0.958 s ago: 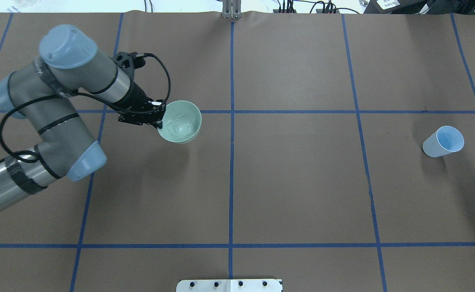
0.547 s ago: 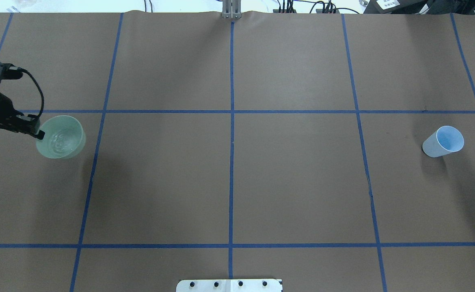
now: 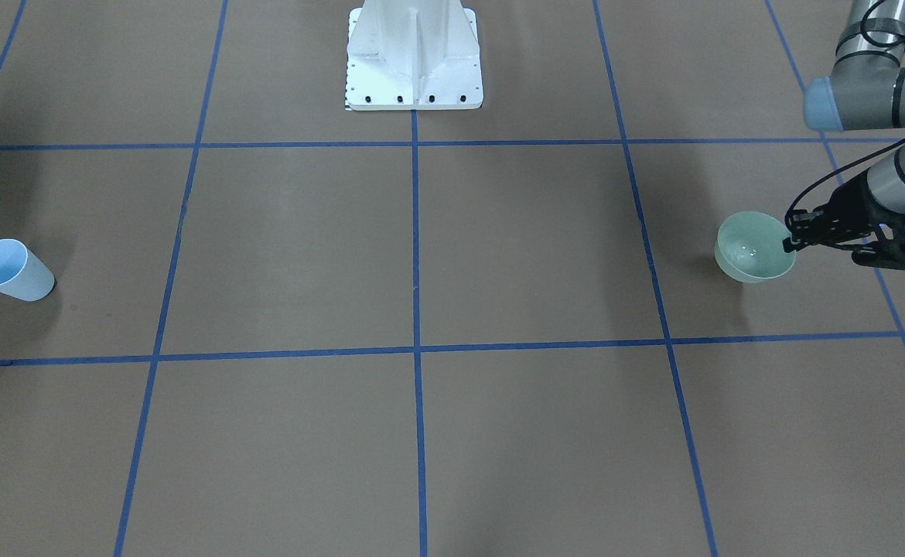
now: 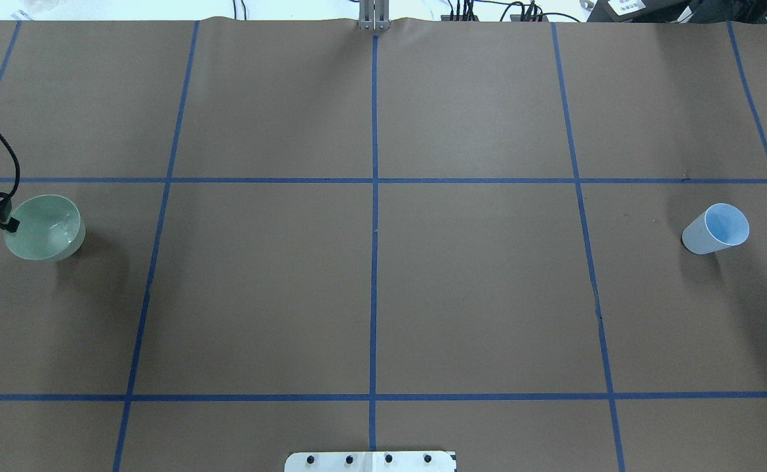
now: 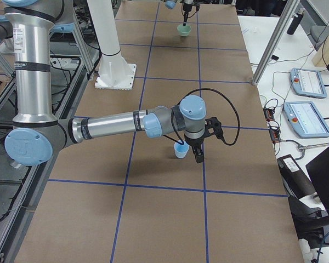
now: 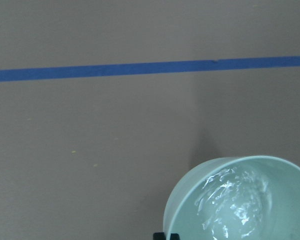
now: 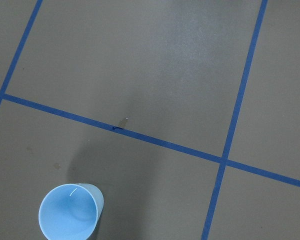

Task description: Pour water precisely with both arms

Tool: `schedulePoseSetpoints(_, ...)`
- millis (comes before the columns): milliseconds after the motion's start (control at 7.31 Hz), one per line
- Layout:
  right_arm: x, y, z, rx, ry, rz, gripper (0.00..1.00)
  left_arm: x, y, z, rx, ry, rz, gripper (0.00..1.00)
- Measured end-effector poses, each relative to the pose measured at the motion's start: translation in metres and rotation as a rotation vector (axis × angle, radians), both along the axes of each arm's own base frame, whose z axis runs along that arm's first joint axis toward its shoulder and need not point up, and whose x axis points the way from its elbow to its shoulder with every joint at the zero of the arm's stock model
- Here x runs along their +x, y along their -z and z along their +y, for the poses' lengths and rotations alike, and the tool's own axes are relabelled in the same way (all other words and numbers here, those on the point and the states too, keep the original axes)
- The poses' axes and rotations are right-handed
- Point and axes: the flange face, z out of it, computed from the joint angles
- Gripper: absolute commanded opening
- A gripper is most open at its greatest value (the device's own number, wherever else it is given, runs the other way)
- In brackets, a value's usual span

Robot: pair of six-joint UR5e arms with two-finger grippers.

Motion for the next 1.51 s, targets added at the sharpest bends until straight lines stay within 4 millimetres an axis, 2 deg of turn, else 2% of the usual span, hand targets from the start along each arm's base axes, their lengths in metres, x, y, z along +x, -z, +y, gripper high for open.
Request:
schedulePoseSetpoints(137,-0.001,0.0,0.0,0.0,0.001,-0.001,1.0,-0.001,-0.003,0.0,-0.004,0.001,-0.003,0.58)
schedulePoseSetpoints(274,-0.001,0.0,0.0,0.0,0.002,-0.001,1.0,-0.001,-0.005,0.0,-0.005,0.002,-0.007,1.0)
schedulePoseSetpoints(547,-0.003,-0.001,0.0,-0.013,-0.003,-0.002,1.0,-0.007,0.002,-0.004,0.009,0.017,-0.003,1.0)
schedulePoseSetpoints(684,-0.008,-0.003,0.0,-0.048,-0.024,-0.006,1.0,-0.024,0.016,-0.012,0.033,0.05,0.008,1.0)
schedulePoseSetpoints(821,-0.015,-0.004,-0.001,-0.083,-0.044,-0.004,1.0,-0.045,0.032,-0.019,0.073,0.075,0.019,1.0)
schedulePoseSetpoints(958,-0.019,-0.005,-0.001,-0.099,-0.054,0.002,1.0,-0.066,0.039,-0.024,0.118,0.072,0.011,1.0)
schedulePoseSetpoints(1232,-0.017,-0.002,0.004,-0.095,-0.065,0.006,1.0,-0.12,0.035,-0.036,0.184,0.043,-0.044,1.0)
schedulePoseSetpoints(1505,0.002,-0.002,0.007,-0.099,-0.099,0.0,1.0,-0.167,0.026,-0.043,0.161,0.051,-0.071,1.0)
